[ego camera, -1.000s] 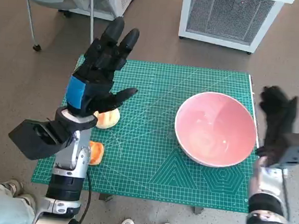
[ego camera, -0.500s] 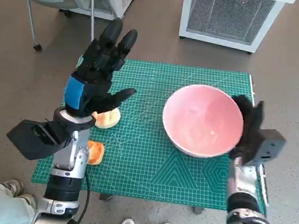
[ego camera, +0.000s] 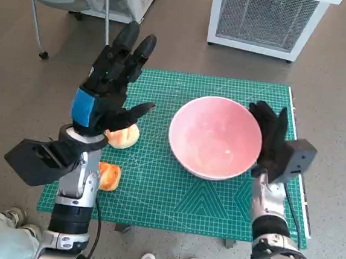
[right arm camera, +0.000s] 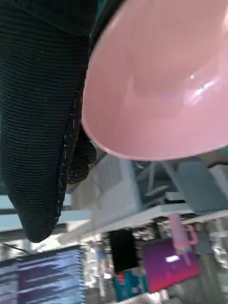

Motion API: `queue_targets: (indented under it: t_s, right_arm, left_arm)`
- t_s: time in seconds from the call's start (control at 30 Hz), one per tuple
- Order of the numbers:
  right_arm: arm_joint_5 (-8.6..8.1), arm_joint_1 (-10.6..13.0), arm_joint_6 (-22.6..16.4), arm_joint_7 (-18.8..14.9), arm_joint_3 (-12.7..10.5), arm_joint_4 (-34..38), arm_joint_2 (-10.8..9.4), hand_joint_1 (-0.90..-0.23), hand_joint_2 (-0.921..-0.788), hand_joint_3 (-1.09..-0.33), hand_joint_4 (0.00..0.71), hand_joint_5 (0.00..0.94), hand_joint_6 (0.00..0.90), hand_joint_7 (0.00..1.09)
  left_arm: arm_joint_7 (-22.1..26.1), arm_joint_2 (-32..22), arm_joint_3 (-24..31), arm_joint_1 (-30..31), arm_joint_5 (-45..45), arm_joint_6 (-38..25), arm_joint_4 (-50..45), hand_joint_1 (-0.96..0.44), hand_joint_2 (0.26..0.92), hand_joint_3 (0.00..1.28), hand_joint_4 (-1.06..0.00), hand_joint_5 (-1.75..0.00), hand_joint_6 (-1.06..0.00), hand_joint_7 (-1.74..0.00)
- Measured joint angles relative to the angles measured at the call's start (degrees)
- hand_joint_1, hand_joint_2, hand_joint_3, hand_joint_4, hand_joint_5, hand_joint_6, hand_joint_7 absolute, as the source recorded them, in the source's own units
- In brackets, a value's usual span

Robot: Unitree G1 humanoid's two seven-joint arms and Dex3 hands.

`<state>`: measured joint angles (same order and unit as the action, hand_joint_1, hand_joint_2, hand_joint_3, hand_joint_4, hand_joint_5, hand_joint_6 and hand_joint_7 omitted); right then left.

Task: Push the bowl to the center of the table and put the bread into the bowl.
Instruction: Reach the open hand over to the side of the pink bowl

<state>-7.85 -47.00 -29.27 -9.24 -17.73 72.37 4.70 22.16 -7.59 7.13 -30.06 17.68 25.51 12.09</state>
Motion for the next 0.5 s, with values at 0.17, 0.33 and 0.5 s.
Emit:
queue_targets:
  t_s: [0.17, 0.33, 0.5]
  right_arm:
    - [0.08, -1.07, 0.66, -0.56, 0.14, 0.33, -1.26, -0.693, -0.921, -0.762, 0.298, 0.016, 0.128, 0.40]
    - [0.31, -1.80, 1.22, -0.74, 0.48, 0.68, -2.07, -0.708, -0.921, -0.757, 0.292, 0.010, 0.133, 0.40]
    - [0.47, -2.61, 2.03, -0.72, 0.86, 1.03, -2.89, -0.706, -0.921, -0.754, 0.286, 0.006, 0.137, 0.40]
  left_arm:
    - [-0.49, -0.27, 0.02, 0.02, -0.11, -0.49, -0.71, -0.33, 0.921, 0.16, -0.22, 0.00, -0.26, -0.01]
    - [-1.05, -0.56, 0.08, 0.06, -0.60, -0.62, -1.43, -0.34, 0.921, 0.16, -0.23, 0.00, -0.26, -0.01]
    - [-1.51, -0.81, 0.19, 0.16, -1.27, -0.75, -1.63, -0.35, 0.921, 0.16, -0.23, 0.00, -0.26, -0.01]
